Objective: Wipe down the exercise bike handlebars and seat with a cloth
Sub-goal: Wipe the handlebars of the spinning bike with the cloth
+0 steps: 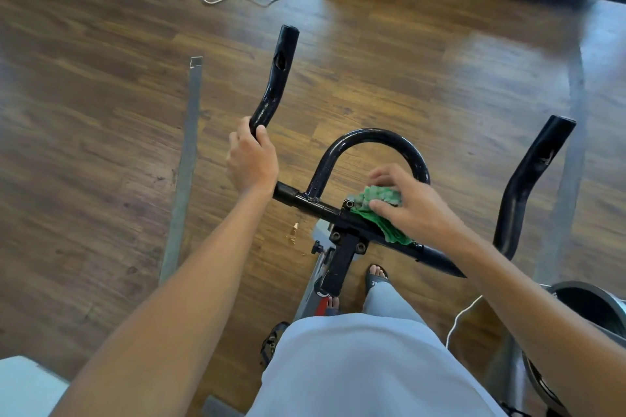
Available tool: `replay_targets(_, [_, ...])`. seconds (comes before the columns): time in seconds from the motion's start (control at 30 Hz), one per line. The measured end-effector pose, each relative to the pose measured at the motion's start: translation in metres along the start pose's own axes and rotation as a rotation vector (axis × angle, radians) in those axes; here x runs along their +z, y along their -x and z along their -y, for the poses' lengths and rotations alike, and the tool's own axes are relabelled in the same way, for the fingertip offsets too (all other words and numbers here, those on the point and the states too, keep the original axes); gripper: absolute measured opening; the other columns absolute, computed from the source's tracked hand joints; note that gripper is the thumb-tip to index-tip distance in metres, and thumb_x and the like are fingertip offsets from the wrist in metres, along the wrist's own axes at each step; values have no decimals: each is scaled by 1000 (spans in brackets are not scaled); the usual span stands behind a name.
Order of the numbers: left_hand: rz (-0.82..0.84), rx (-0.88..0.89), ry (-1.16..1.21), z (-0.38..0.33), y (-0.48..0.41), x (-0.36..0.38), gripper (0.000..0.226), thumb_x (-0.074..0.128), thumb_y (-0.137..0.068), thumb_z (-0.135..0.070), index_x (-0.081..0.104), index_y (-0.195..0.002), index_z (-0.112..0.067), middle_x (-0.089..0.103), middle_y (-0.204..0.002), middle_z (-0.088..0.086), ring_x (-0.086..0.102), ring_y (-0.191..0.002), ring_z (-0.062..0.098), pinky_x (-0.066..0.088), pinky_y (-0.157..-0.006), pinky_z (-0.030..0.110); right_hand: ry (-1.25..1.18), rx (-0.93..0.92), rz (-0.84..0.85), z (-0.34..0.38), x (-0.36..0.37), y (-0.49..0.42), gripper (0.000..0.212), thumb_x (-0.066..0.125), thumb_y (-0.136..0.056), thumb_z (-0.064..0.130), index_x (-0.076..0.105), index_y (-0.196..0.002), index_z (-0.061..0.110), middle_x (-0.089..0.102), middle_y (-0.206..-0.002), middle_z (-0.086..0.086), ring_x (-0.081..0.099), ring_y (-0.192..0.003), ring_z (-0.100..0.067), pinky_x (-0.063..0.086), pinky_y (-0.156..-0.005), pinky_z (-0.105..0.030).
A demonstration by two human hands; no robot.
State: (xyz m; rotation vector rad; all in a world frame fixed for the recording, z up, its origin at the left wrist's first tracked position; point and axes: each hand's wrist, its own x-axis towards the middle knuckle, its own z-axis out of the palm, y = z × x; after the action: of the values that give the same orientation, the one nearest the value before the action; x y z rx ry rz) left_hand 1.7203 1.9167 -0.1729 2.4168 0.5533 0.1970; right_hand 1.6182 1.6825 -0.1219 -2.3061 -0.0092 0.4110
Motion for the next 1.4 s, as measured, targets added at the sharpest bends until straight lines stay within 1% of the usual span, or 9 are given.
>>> replay_targets(0.1, [0, 3, 8, 0, 0, -1, 41, 34, -106, -35, 46, -142, -20, 57, -124, 8, 58, -107, 27, 34, -78, 33, -272, 134, 11, 1, -13, -3, 23, 71, -90, 23, 64, -109, 35, 66, -111, 9, 65, -99, -12, 55, -78, -29])
replay_targets(0.23, [-3, 1, 10, 1, -1, -1, 41, 34, -106, -35, 47, -142, -21, 58, -124, 8, 58, -108, 26, 34, -79, 34, -65, 137, 265, 7, -5, -2, 23, 69, -91, 38, 67, -113, 40, 67, -110, 10, 65, -96, -11, 54, -77, -28])
replay_targets(0.37, [-1, 1, 13, 0, 0, -1, 40, 35, -106, -35, 47, -142, -21, 58, -123, 8, 58, -108, 27, 35, -79, 33, 46, 146, 163, 9, 2, -6, 25, 67, -94, 28, 65, -117, 40, 66, -110, 6, 61, -95, -11, 47, -72, -23])
replay_targets(0.57, [4, 1, 20, 0, 1, -2, 39, 36, -105, -33, 48, -140, -20, 58, -122, 8, 58, -107, 26, 34, -78, 32, 212, 140, 130, 18, 17, -27, 35, 64, -94, 10, 57, -124, 27, 62, -122, -5, 60, -105, -24, 55, -89, -43])
replay_targets(0.67, [8, 14, 29, 0, 3, -3, 39, 36, -106, -33, 48, -141, -20, 59, -121, 9, 58, -107, 27, 34, -78, 33, 122, 193, -23, 16, 0, -30, 40, 67, -92, 11, 51, -127, 24, 61, -113, -3, 62, -90, -20, 55, -69, -33])
replay_targets(0.73, [10, 13, 27, -1, 4, -3, 39, 36, -106, -33, 47, -141, -20, 58, -121, 9, 57, -106, 27, 34, -77, 34, 85, 202, 56, 16, -10, -28, 40, 73, -89, 18, 54, -124, 22, 64, -108, -4, 62, -86, -17, 48, -62, -25])
replay_targets(0.8, [10, 5, 23, -2, 3, -4, 39, 35, -106, -34, 47, -141, -21, 58, -121, 9, 57, -106, 27, 35, -77, 34, 206, 168, 196, 20, -6, -23, 35, 75, -88, 21, 62, -120, 22, 65, -112, -4, 61, -91, -18, 50, -69, -26])
replay_targets(1.2, [17, -3, 36, -1, 3, -4, 38, 35, -106, -34, 49, -139, -21, 59, -118, 8, 46, -91, 14, 36, -76, 33, 183, 122, 35, 21, 8, -18, 29, 72, -91, 18, 70, -120, 23, 69, -115, -5, 56, -88, -12, 45, -71, -20])
replay_targets(1.4, [9, 11, 18, -2, 3, -5, 39, 35, -106, -34, 48, -140, -21, 59, -120, 8, 57, -103, 23, 34, -77, 32, 247, 172, 113, 19, -2, -11, 33, 71, -91, 19, 68, -123, 27, 69, -115, -5, 67, -98, -23, 59, -83, -36])
